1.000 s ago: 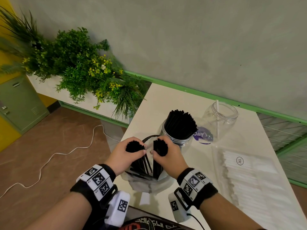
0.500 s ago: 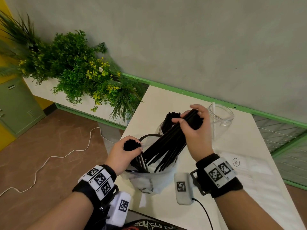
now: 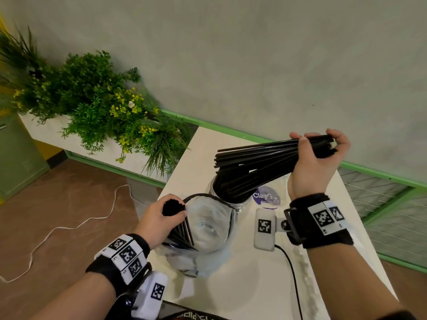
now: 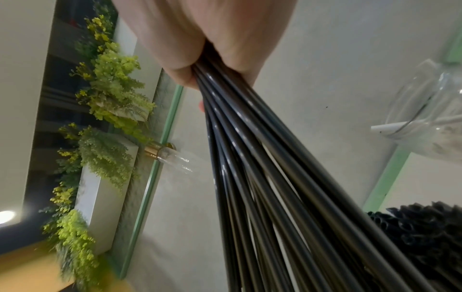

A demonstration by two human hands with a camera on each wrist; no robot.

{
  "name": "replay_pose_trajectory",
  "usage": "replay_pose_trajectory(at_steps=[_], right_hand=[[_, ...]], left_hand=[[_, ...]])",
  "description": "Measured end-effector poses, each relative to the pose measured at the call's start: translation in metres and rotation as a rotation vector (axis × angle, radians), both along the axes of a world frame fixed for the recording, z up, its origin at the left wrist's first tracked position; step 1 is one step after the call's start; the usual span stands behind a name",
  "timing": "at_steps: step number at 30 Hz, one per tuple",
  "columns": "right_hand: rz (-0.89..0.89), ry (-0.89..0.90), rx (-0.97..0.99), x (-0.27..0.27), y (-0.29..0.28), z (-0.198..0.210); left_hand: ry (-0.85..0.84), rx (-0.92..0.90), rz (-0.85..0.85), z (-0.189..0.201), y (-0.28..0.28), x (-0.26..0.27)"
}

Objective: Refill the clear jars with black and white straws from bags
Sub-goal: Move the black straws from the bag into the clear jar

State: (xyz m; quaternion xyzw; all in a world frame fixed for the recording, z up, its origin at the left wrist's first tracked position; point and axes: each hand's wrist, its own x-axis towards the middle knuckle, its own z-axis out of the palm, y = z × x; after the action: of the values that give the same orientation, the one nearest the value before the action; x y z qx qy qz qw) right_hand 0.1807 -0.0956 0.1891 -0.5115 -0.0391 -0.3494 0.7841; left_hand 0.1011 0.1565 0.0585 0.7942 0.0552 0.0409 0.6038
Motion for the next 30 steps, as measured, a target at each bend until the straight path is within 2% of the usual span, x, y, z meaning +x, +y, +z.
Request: replay_pose_trajectory(at_steps=[9, 21, 30], right_hand=[[-0.017, 0.007, -0.340, -0.001, 0.016, -0.015], [0.034, -0.087, -0.510, -0.016, 0.032, -0.020], [0.076, 0.005, -0.554, 0.000, 0.040, -0.033]], left_hand=[[0.005, 0.019, -0.009, 0.001, 0.001, -0.002], [-0.013, 0.017, -0.033, 0.003, 0.000, -0.002], [0.007, 0.031, -0.013, 0.004, -0.001, -0.005]])
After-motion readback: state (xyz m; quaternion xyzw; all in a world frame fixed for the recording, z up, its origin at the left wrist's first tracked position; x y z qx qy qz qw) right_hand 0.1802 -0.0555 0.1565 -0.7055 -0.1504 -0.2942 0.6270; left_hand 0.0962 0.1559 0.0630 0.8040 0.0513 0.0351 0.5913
